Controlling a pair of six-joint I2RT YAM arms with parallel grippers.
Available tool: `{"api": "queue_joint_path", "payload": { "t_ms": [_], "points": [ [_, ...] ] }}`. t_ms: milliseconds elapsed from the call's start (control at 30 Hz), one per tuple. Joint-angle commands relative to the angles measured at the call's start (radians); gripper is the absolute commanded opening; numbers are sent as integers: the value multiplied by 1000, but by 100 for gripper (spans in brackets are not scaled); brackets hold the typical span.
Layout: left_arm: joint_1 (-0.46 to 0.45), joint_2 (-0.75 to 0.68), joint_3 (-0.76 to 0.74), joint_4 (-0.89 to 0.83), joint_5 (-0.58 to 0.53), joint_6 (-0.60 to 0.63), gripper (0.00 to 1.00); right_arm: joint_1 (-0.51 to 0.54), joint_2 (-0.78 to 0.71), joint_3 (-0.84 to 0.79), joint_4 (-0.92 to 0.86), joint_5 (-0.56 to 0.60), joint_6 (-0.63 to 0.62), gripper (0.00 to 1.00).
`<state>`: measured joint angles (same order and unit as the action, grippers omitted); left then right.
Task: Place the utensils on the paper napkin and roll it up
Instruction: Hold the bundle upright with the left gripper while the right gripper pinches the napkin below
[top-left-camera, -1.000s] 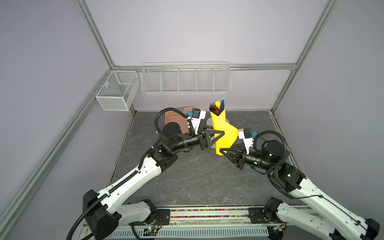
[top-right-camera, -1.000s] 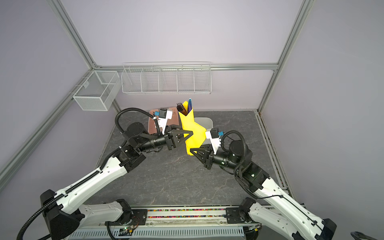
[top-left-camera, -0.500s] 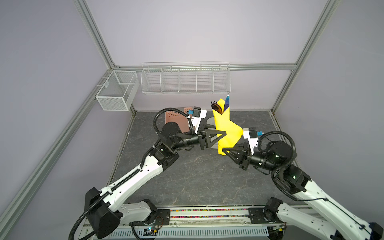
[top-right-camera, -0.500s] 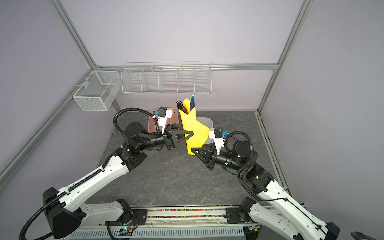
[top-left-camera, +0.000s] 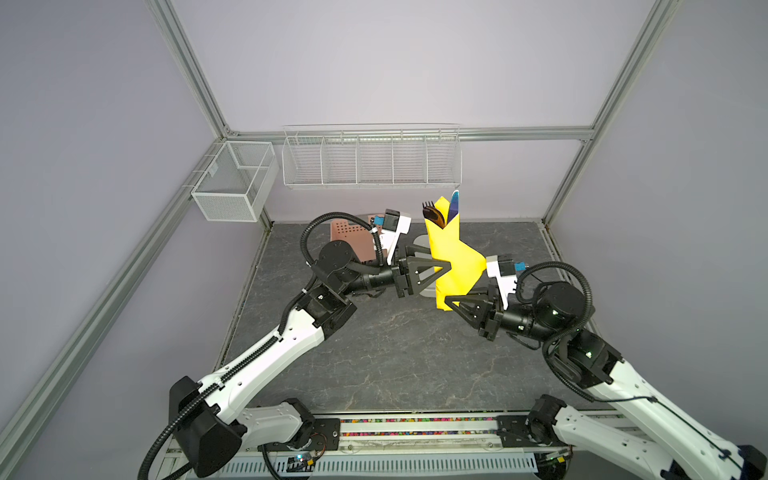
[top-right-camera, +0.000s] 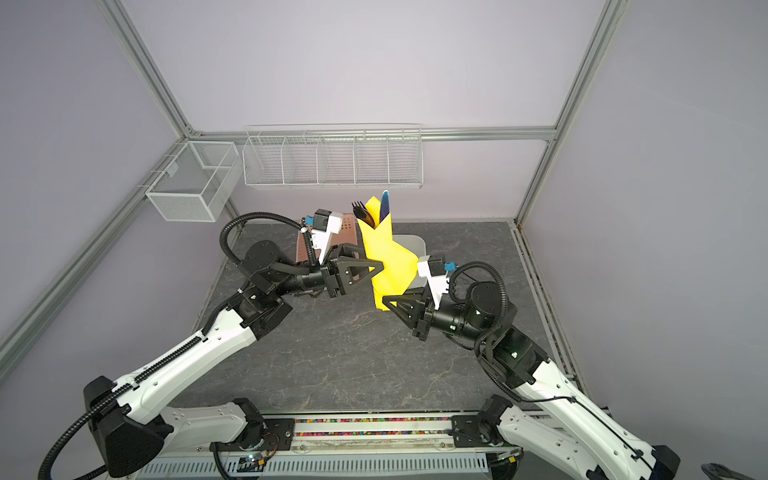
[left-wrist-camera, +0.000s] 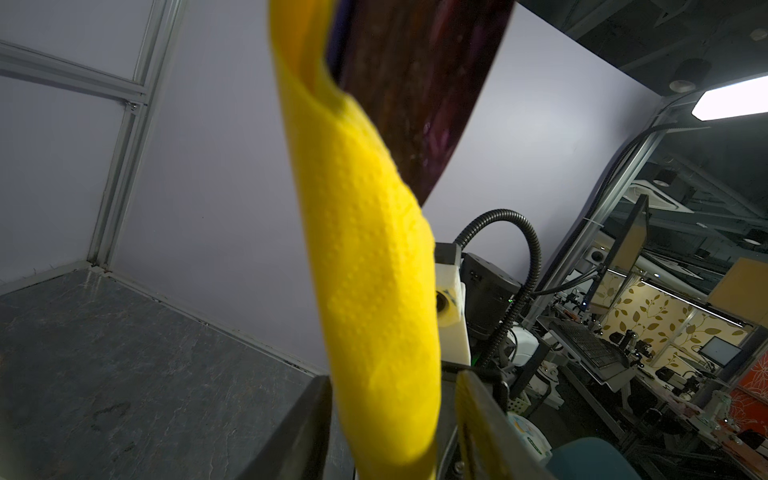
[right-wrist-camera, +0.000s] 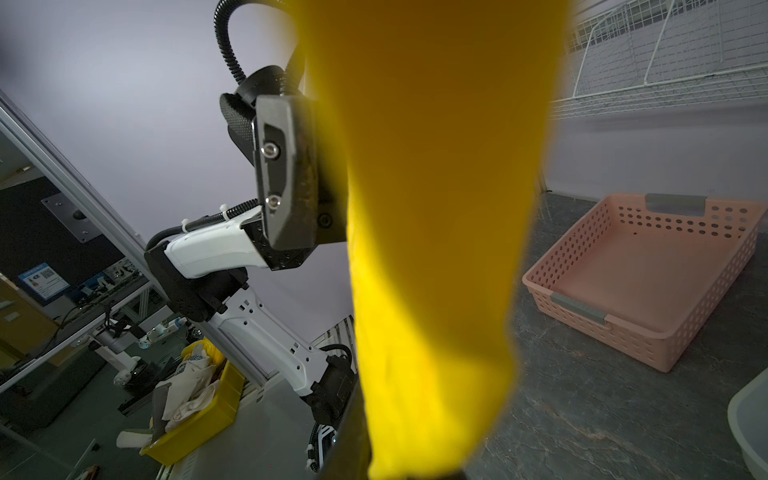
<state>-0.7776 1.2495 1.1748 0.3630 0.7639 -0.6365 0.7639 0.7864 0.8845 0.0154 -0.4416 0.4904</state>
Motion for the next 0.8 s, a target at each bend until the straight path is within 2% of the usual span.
{"api": "queue_joint_path", "payload": {
  "t_ms": [0, 767],
  "points": [
    [8, 24, 51, -49, 0, 12, 44, 10, -5, 37, 83, -33, -1, 7],
    [8, 82, 115, -101, 31, 26, 24, 14, 33, 55, 61, -61, -16, 7]
  ]
}}
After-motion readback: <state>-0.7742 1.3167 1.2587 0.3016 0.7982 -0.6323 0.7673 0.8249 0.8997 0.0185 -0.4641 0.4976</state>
